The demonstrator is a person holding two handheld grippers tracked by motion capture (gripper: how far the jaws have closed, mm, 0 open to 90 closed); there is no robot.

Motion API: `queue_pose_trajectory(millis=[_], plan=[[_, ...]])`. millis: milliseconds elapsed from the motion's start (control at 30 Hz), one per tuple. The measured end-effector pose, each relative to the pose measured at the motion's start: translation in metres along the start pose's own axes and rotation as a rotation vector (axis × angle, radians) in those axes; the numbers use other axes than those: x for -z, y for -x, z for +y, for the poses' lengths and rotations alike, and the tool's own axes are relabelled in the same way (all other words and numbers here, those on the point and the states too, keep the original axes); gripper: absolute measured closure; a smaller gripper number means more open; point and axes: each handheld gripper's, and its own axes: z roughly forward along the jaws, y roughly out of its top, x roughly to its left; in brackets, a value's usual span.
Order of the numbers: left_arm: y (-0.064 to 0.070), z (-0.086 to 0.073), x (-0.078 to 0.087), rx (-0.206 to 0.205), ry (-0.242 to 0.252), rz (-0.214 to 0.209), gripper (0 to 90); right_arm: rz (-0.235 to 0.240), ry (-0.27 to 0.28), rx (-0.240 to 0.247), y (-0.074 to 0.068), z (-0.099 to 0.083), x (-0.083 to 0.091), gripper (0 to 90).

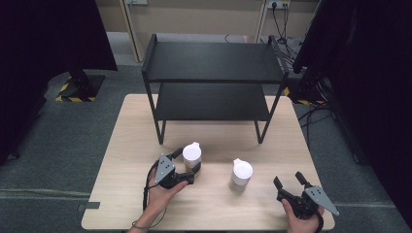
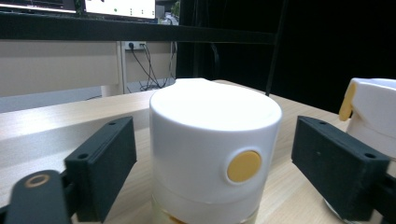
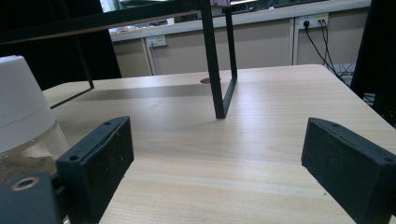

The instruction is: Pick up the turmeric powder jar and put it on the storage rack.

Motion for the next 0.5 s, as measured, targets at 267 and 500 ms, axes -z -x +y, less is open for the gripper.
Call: queue_pose_trajectory(millis=[267, 500], plan=[[0.0025, -0.0006, -0.0067, 0.002, -0.006, 0.005, 20.5, 0.002, 0.002, -0.005, 0.0007, -0.0003, 0.0001, 9.4], [0.0056, -0.0016, -0.008, -0.009, -0.009, 0.025, 23.2, 0.002, 0.001, -0.009, 0.0009, -0.0002, 0.0002, 9.2]])
